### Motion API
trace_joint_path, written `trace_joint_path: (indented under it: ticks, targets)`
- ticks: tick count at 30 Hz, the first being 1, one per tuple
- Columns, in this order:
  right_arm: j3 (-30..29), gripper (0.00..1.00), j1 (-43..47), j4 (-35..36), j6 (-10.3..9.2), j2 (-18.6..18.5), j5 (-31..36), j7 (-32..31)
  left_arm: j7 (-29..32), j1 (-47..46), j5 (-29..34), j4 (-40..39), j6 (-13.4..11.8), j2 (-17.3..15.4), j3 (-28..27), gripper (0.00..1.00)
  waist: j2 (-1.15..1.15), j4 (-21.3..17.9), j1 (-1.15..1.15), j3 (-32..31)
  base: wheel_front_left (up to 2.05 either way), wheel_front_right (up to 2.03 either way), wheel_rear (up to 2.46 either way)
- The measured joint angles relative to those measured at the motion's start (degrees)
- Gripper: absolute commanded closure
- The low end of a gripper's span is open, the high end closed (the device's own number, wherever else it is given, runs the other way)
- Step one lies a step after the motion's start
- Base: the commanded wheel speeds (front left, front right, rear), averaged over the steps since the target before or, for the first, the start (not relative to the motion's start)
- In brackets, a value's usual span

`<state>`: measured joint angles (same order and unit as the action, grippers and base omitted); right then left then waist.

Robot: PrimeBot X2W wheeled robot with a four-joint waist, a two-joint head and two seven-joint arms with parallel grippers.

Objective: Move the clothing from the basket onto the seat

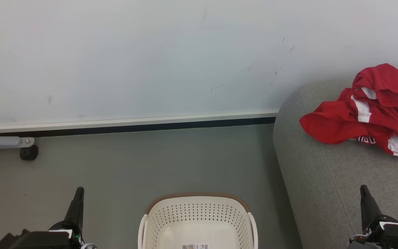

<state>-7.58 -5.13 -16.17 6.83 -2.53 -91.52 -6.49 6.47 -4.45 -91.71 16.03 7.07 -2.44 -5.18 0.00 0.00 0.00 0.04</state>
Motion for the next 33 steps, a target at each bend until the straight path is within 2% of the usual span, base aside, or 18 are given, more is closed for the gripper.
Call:
trace_joint_path:
  ticks: [33]
  targets:
    - [0.0, 1.0, 0.0, 0.0, 0.0, 0.0, 0.0, 0.0, 0.0, 0.0, 0.0, 0.0, 0.0, 0.0, 0.0, 1.0, 0.0, 0.0, 0.0, 0.0, 0.0, 0.0, 0.0]
